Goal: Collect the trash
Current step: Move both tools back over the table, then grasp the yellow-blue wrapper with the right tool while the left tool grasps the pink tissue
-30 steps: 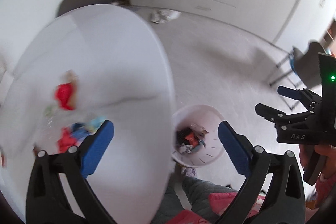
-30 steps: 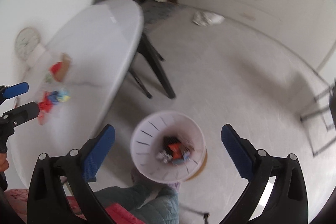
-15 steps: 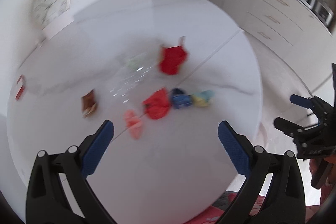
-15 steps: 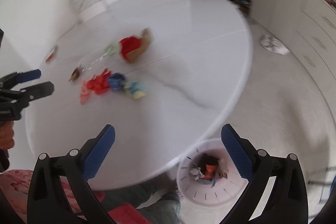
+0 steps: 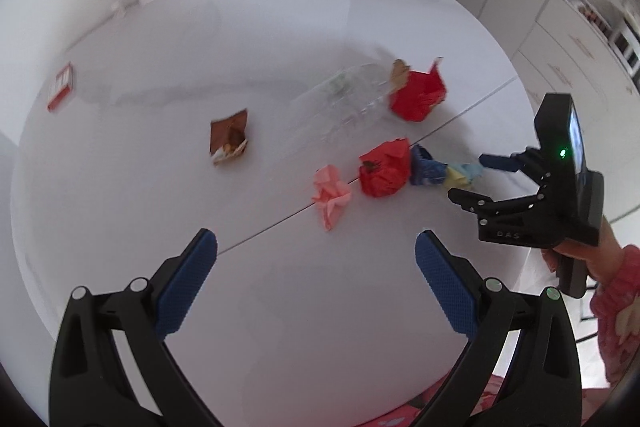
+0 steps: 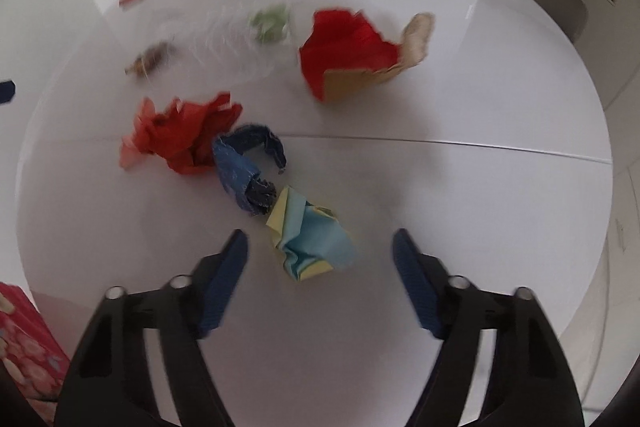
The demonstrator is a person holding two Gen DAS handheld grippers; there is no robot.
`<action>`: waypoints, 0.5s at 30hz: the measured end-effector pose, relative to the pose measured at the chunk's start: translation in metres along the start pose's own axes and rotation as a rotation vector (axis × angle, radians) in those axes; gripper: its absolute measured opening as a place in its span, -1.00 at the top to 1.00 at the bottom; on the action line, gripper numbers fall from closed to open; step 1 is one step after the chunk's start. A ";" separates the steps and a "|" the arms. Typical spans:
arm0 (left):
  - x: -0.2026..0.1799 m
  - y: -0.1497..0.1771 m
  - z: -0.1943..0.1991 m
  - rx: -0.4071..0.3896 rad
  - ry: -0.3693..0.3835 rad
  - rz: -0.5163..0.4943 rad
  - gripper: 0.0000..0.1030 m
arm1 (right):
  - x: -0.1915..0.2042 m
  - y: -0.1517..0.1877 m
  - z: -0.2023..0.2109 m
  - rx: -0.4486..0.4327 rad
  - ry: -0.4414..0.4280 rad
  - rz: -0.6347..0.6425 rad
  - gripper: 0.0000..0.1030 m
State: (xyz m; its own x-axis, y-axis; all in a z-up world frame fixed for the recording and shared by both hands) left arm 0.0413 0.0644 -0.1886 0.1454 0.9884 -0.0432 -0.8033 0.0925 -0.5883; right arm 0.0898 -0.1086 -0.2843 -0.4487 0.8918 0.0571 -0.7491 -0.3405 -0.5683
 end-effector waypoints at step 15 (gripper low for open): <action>-0.017 0.002 -0.093 0.065 0.018 -0.080 -0.42 | -0.023 -0.010 0.055 -0.071 0.051 -0.182 0.25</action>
State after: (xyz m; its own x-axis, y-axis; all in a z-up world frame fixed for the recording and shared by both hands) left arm 0.0909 0.0367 -0.2635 0.2201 0.9754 -0.0127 -0.8243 0.1790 -0.5371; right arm 0.0808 -0.1417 -0.2351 -0.2828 0.9512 0.1237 -0.7784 -0.1522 -0.6090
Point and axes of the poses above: each gripper's, at about its wrist camera, not at the fingertips, and z roughly against the way its jaws point, x to its left, y to its underside, the point moved 7 cm from there along -z, roughly the way its jaws point, and after that the axes turned 11 degrees about -x, right-handed, at the moved point
